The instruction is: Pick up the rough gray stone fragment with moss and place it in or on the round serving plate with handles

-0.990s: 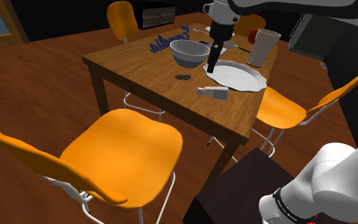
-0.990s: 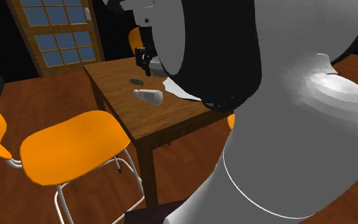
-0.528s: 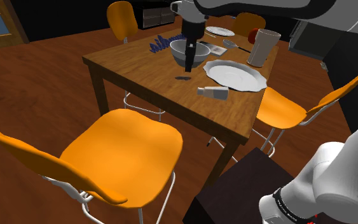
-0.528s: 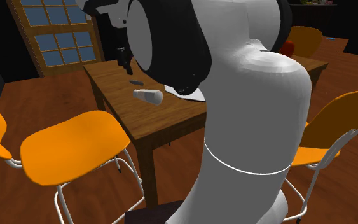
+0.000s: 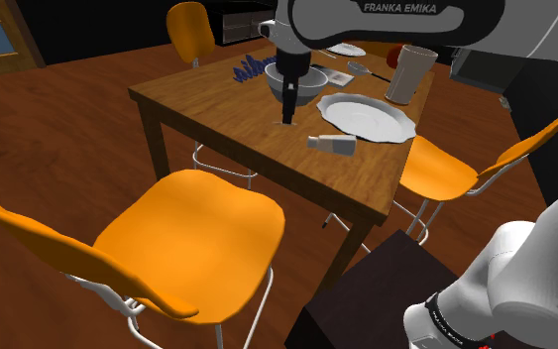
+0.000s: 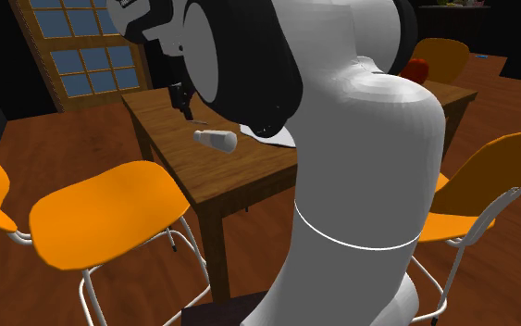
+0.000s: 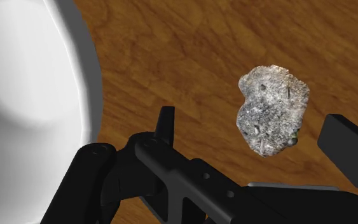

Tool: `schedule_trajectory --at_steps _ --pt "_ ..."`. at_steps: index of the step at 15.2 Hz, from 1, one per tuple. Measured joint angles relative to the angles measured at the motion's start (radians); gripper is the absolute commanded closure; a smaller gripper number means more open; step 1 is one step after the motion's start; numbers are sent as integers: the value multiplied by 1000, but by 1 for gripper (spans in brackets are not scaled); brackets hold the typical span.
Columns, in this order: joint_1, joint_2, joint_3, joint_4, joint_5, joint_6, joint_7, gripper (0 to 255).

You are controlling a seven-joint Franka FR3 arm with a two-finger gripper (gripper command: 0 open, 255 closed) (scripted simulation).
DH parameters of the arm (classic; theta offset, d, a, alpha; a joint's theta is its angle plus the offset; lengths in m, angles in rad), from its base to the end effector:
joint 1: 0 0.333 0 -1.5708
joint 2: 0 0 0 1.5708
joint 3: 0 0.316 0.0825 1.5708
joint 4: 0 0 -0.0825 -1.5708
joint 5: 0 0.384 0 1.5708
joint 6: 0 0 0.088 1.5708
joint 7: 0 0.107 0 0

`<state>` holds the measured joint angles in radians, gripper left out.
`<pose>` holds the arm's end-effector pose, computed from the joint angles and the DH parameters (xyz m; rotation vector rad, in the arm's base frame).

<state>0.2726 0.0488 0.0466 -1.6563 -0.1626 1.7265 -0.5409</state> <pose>0.5554 0.1673 0.5710 2.6953 1.2748 0.0056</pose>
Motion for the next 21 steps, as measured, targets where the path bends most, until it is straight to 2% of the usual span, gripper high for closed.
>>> schedule_trajectory --at_steps 6,7,16,17,18,19,21 --pt "-1 -2 -1 -13 0 12 -1 0" --pt "-1 -2 -1 -13 0 12 -1 255" --pt "-1 -2 -1 -13 0 12 -1 255" --pt "-1 -2 -1 -13 0 12 -1 0" --pt "-1 -2 -1 -13 0 12 -1 0" --pt "-11 -33 -8 -47 30 30 -27 0" --pt "-31 -124 -30 -142 139 78 -111 0"
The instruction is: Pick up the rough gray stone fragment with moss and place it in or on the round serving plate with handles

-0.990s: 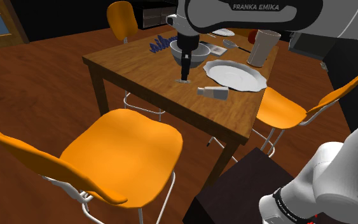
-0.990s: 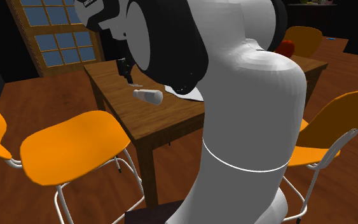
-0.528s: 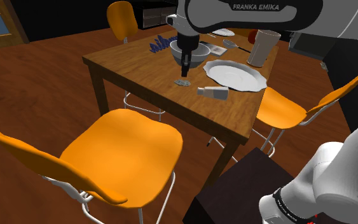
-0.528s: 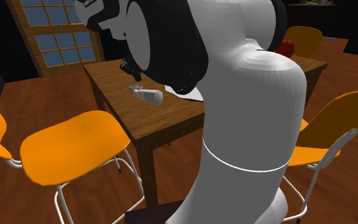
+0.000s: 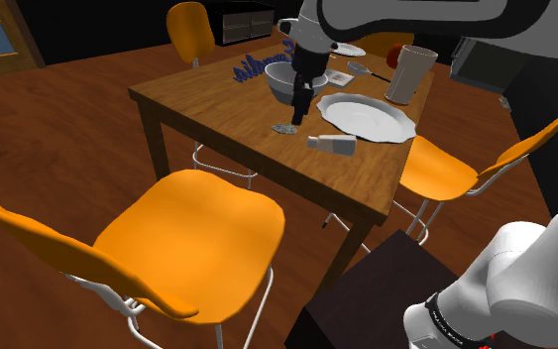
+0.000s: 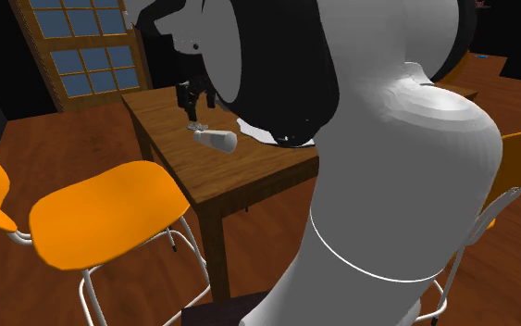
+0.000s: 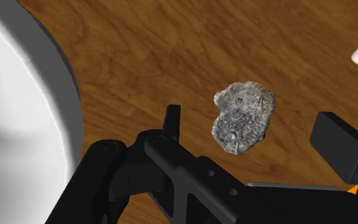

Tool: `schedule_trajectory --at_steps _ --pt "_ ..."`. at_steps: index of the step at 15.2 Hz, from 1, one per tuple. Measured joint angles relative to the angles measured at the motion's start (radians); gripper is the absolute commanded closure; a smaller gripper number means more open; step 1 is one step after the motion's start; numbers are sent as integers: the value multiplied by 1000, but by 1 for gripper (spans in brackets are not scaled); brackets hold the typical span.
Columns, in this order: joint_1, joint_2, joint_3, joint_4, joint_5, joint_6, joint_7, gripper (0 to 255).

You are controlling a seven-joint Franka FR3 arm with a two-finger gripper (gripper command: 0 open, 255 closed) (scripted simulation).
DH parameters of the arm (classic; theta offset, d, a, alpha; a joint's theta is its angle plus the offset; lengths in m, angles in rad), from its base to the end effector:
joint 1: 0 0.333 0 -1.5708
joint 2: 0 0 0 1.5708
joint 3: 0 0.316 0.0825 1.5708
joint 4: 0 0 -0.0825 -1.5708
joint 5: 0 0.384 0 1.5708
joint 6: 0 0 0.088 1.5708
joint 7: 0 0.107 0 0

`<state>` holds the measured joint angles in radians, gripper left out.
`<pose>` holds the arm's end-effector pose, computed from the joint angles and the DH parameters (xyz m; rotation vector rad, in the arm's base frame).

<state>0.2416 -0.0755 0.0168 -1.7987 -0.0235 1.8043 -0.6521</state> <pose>0.5292 0.1381 0.5781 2.7809 1.3692 0.1159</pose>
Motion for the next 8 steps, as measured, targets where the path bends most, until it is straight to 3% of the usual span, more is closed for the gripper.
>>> schedule_trajectory --at_steps 3,8 --pt "-5 -39 -14 -71 56 52 -44 0" --pt "-4 -34 -14 -128 65 116 -50 0"
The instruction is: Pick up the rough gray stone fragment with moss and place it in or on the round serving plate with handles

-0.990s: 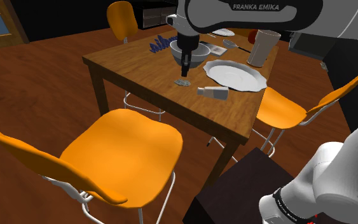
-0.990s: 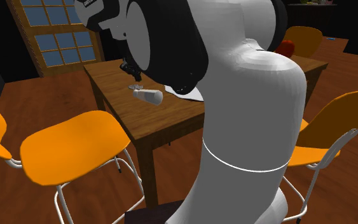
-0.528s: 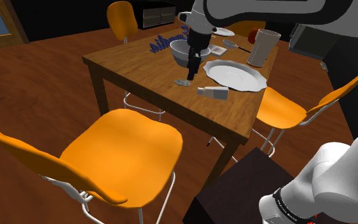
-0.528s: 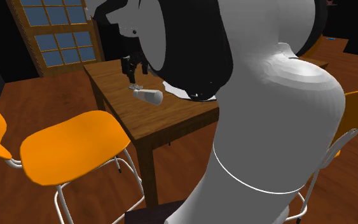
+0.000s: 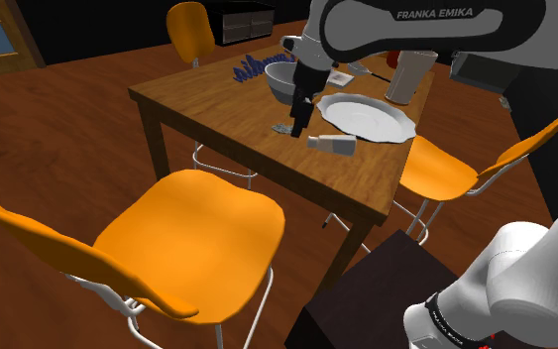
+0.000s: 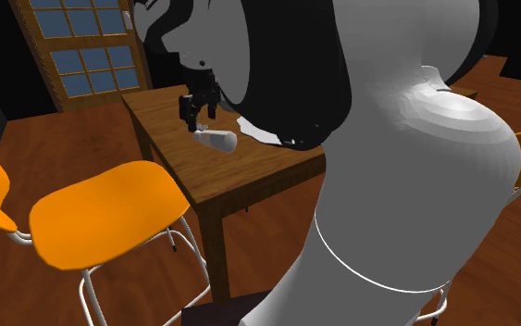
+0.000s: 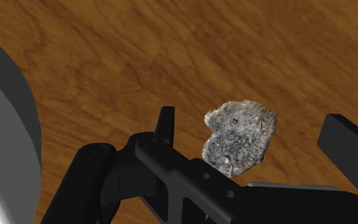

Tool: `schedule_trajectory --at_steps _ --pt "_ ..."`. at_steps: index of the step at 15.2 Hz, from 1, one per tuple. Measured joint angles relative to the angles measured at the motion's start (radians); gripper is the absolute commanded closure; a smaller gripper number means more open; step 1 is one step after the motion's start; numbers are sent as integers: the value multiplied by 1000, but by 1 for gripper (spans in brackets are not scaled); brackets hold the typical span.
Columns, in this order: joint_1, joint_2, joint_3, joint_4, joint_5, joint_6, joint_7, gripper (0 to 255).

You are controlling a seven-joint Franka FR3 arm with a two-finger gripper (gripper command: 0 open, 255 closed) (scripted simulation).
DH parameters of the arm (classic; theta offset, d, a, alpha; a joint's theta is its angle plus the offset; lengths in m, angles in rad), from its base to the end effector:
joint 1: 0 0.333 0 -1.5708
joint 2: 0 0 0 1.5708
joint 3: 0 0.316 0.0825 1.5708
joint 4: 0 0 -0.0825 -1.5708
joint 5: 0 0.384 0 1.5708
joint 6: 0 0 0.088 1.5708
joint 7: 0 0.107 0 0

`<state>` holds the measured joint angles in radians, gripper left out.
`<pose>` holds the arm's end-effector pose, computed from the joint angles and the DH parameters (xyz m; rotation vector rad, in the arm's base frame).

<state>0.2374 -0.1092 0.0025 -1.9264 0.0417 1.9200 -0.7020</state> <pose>0.5225 0.1309 0.5451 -2.7907 -1.3994 -0.1705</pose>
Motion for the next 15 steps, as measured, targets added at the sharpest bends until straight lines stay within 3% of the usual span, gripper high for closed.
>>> schedule_trajectory --at_steps 6,7,15 --pt "-1 0 -1 -12 1 12 -2 0" --pt "-1 0 -1 -12 1 12 -2 255" --pt "1 -5 1 -5 1 13 -1 255"
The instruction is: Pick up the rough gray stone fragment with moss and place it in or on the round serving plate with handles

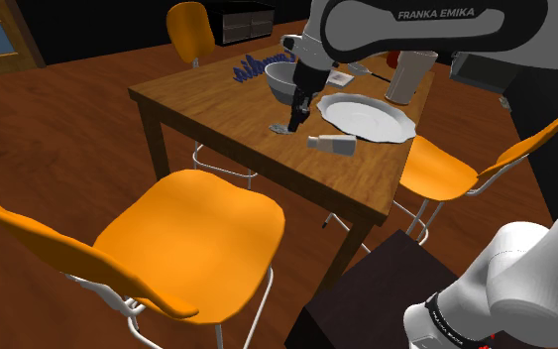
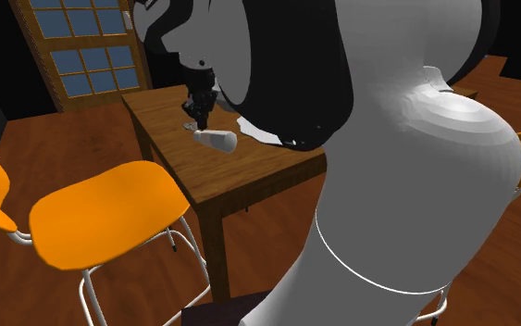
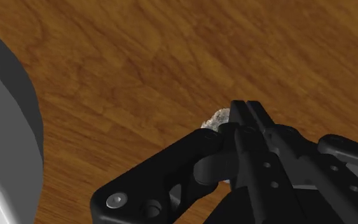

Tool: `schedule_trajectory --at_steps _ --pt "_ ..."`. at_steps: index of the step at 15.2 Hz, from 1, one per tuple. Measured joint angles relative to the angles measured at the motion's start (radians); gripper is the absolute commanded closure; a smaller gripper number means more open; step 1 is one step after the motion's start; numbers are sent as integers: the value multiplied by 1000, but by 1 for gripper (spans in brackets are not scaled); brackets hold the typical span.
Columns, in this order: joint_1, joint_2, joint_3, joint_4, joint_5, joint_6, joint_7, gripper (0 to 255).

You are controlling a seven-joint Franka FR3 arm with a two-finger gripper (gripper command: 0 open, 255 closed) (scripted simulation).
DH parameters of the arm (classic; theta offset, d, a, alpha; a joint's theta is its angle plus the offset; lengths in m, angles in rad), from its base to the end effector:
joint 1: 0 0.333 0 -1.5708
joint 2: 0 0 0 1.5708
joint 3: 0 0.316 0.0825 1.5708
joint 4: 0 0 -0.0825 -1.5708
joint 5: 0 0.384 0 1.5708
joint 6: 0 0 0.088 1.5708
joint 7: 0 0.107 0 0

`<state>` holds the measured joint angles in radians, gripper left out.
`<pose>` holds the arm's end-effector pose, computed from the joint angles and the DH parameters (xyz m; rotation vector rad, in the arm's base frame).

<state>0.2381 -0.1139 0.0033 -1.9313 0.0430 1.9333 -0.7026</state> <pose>0.5220 0.1316 0.5465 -2.7903 -1.4018 -0.1909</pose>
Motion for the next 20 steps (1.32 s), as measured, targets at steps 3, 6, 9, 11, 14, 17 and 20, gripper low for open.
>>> schedule_trajectory --at_steps 3,6,9,11,14,17,20 --pt "0 -2 0 0 0 2 0 0" --pt "5 55 31 107 -28 -57 241 0" --pt "15 122 51 229 -55 -123 513 0" --pt "17 138 52 233 -60 -114 555 0" --pt "19 143 54 199 -62 -77 572 0" --pt "17 146 52 176 -62 -50 570 0" --pt "18 147 53 172 -62 -45 571 0"
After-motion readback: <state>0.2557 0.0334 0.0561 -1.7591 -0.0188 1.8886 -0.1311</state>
